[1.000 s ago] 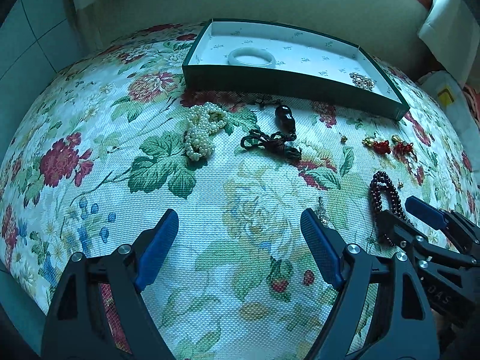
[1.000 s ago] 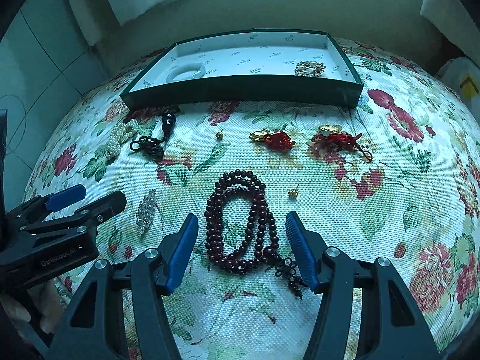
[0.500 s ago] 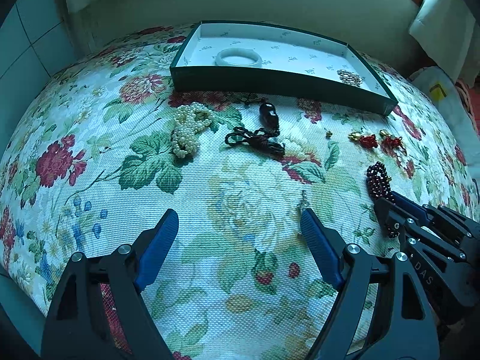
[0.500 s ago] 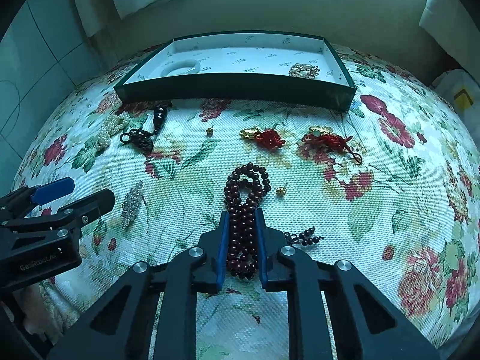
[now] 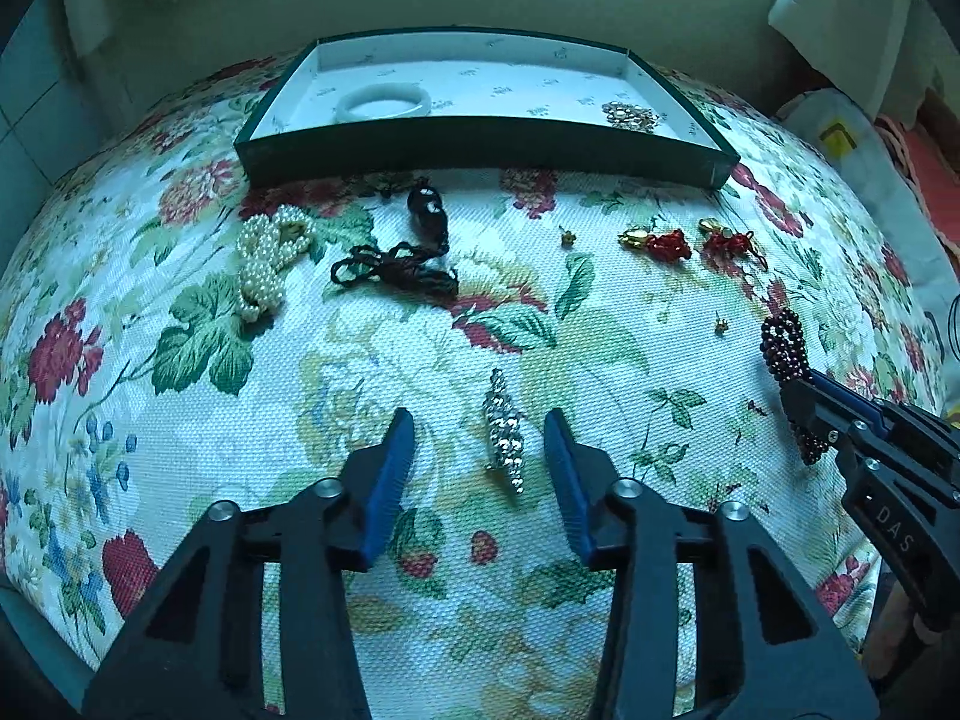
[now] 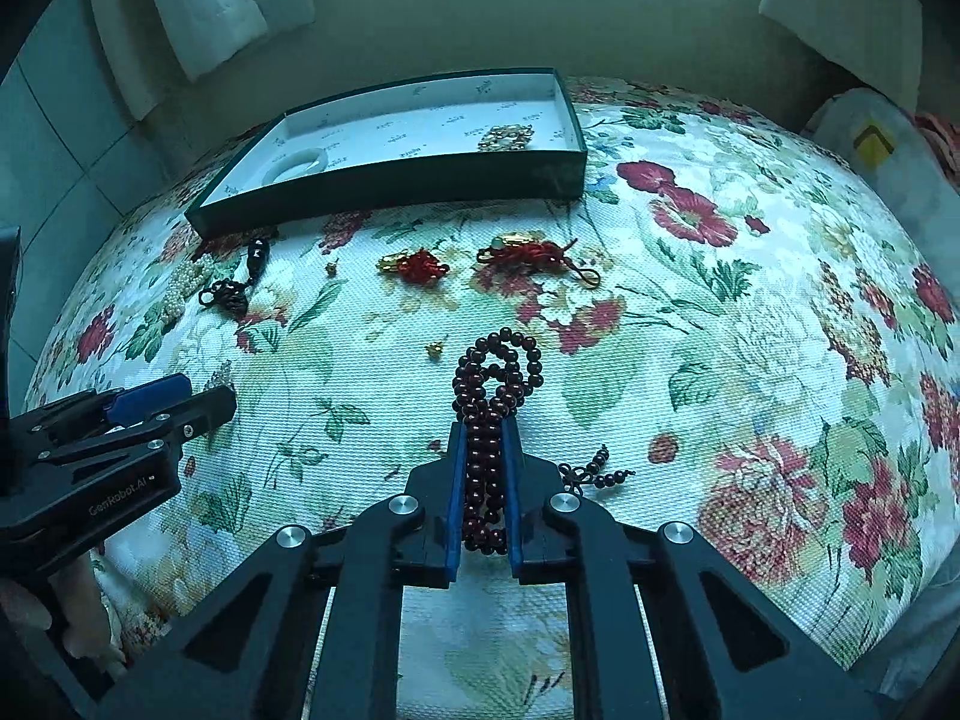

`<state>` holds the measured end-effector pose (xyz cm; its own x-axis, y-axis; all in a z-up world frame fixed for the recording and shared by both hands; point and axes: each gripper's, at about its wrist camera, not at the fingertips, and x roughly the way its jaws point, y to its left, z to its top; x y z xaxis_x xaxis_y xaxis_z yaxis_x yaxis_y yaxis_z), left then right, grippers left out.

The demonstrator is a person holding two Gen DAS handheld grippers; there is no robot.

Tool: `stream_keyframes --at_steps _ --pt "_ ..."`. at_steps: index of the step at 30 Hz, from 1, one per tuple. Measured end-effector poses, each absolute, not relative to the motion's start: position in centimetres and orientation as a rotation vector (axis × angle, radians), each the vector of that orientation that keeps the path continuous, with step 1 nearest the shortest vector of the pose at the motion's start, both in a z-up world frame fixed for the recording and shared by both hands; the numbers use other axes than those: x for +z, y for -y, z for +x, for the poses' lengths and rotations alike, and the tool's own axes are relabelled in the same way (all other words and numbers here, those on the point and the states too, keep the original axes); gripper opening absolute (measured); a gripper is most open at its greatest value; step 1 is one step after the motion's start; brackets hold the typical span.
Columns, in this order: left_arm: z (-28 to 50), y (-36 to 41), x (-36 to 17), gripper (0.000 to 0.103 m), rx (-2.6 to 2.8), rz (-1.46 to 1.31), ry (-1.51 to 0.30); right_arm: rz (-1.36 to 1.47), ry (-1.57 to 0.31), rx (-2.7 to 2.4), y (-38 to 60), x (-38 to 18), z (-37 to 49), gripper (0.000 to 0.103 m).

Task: Organize jewelry
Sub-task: 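Close left gripper on the rhinestone pin while right gripper grasps the bead strand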

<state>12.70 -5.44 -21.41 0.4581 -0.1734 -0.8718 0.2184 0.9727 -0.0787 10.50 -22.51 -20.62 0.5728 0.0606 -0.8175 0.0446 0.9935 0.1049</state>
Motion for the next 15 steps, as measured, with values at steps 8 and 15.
stream_keyframes --at_steps 8,15 --pt "12.21 6.15 -21.44 0.012 -0.267 0.078 -1.054 0.163 -0.953 0.010 23.28 -20.68 10.49 0.011" --pt "12.18 5.72 -21.21 0.011 -0.266 0.063 -1.050 0.176 -0.941 0.017 23.29 -20.40 10.54 0.011"
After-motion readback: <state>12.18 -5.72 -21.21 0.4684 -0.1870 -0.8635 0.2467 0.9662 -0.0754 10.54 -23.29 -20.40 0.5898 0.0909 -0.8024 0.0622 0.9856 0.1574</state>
